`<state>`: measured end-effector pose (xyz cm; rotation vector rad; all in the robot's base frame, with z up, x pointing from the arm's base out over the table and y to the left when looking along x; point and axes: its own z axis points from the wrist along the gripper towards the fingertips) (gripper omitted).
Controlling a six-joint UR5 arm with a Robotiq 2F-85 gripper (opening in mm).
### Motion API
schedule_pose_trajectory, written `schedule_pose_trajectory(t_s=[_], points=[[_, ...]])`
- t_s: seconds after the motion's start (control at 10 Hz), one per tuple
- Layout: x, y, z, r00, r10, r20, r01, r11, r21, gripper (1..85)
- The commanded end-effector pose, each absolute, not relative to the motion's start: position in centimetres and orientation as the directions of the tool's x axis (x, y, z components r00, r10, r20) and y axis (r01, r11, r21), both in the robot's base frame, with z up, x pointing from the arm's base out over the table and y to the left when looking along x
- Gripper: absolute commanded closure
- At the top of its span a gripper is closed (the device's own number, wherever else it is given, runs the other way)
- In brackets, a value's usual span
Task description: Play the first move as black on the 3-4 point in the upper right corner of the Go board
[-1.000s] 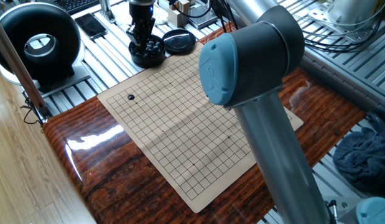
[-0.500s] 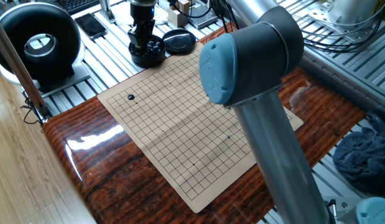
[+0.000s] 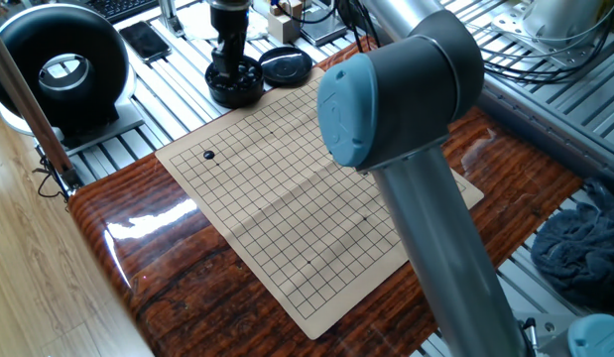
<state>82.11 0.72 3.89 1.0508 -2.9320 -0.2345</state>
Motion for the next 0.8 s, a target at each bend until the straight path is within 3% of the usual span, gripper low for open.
schedule_pose_trajectory(t_s=[0.0, 0.7], points=[[82.1, 0.7, 4.1, -0.728, -0.684, -0.035, -0.681, 0.719, 0.139, 51.0], [81.5, 2.1, 3.4, -0.72, -0.69, -0.077, -0.686, 0.689, 0.235, 51.0]])
